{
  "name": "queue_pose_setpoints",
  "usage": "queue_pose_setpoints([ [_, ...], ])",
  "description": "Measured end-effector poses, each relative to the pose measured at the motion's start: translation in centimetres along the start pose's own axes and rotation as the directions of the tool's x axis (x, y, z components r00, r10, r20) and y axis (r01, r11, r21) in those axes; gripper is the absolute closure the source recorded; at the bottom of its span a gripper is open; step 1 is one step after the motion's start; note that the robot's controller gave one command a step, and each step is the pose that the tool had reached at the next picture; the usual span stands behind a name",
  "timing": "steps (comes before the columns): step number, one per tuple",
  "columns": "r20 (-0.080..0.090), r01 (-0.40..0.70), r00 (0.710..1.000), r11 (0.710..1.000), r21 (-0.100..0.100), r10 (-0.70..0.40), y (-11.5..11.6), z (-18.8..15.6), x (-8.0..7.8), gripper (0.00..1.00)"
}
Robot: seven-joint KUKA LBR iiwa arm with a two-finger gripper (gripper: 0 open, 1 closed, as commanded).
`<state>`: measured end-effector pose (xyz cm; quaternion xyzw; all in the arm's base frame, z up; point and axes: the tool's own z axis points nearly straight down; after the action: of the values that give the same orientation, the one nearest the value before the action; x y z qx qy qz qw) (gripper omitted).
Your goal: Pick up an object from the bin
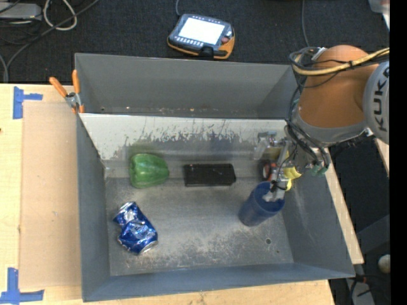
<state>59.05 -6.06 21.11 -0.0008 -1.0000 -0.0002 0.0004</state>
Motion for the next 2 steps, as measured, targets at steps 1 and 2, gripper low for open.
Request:
queue_pose_setpoints([
  [1,0.002,0.446,0.895,0.895,0.000,-0.446,-2.9,10.9,-1.6,0.00],
  [2,0.007,0.419,0.908,0.908,0.003,-0.419,-4.9,4.9,-0.2,0.00],
])
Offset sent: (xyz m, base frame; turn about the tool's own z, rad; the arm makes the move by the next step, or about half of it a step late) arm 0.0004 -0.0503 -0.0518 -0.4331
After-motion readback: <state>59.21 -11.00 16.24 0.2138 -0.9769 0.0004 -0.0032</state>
